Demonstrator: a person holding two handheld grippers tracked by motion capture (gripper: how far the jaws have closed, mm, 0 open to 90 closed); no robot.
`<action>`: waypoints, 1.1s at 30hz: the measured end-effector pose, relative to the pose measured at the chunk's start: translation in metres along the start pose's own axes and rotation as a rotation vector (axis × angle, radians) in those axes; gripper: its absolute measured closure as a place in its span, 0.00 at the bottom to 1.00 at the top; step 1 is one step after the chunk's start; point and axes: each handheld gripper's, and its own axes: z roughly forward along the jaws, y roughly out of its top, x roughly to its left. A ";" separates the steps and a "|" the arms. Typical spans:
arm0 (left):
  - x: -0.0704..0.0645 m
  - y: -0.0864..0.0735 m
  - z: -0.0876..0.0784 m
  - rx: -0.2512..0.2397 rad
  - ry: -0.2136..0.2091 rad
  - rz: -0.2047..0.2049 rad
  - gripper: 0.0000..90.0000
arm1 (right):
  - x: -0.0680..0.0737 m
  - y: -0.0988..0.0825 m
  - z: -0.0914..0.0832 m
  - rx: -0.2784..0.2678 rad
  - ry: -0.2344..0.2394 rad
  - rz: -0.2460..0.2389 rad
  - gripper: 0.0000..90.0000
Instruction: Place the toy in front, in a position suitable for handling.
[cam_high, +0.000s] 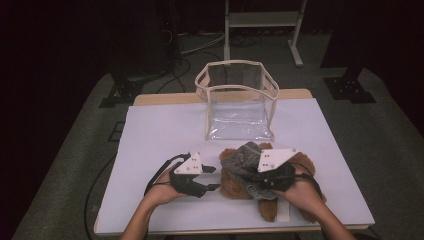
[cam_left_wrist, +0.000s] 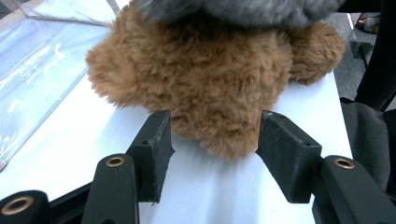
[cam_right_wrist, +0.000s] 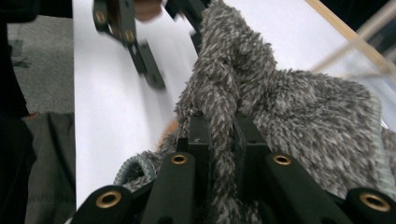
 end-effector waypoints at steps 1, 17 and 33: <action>0.000 0.000 0.000 -0.001 0.000 -0.001 0.49 | -0.002 -0.004 -0.005 0.005 -0.007 0.009 0.88; -0.002 0.005 0.002 -0.016 -0.015 0.020 0.48 | -0.012 0.013 -0.006 0.055 -0.062 0.004 0.87; -0.003 0.009 0.002 -0.042 -0.023 0.024 0.48 | -0.042 0.010 -0.005 0.050 -0.039 0.070 0.87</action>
